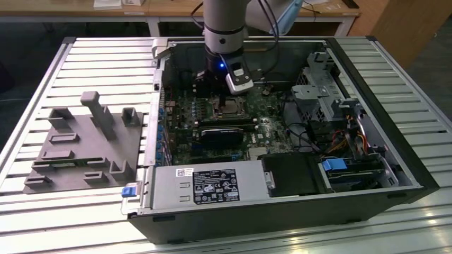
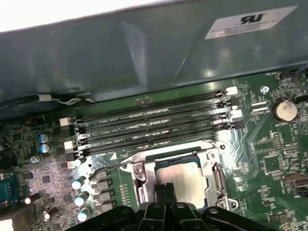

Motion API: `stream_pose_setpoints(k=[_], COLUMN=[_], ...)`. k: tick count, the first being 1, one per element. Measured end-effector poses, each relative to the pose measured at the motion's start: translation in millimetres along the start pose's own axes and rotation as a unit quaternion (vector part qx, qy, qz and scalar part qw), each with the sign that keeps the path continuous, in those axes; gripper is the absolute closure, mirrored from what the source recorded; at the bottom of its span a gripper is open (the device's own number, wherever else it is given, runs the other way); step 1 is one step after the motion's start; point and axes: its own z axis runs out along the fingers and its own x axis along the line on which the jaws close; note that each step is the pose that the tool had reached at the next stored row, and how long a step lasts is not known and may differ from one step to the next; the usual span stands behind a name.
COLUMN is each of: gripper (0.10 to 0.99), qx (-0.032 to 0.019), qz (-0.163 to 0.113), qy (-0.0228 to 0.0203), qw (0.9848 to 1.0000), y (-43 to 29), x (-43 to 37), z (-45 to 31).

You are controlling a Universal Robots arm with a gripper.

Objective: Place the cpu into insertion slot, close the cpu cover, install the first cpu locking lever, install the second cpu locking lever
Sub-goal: 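Close the cpu cover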

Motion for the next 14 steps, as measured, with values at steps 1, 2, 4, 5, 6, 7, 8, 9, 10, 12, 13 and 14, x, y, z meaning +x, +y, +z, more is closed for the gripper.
stream_pose_setpoints(k=[1,2,4,5,6,7,8,9,10,12,13,14], gripper=[0.984,0.984,0.984,0.984,0.984,0.984,0.984,0.984,0.984,0.984,0.984,0.984], qx=[-0.0002,-0.0003,-0.0007,-0.0007,-0.0008,-0.0008,-0.0009,-0.0008,-0.0008,-0.0008,-0.0007,-0.0006], qz=[0.0,0.0,0.0,0.0,0.0,0.0,0.0,0.0,0.0,0.0,0.0,0.0], qy=[-0.0001,-0.0001,-0.0001,-0.0002,-0.0002,-0.0002,-0.0003,-0.0002,-0.0002,-0.0003,-0.0002,-0.0002], qw=[1.0,1.0,1.0,1.0,1.0,1.0,1.0,1.0,1.0,1.0,1.0,1.0], y=[-0.5,-1.0,-1.6,-1.9,-2.3,-2.7,-2.9,-3.0,-3.2,-3.4,-3.5,-3.5], x=[0.2,0.8,2.4,3.7,5.1,6.6,7.6,8.2,8.7,9.2,9.2,9.2], z=[0.2,0.5,1.6,2.3,3.0,3.6,4.5,5.4,6.5,8.2,8.3,8.4])
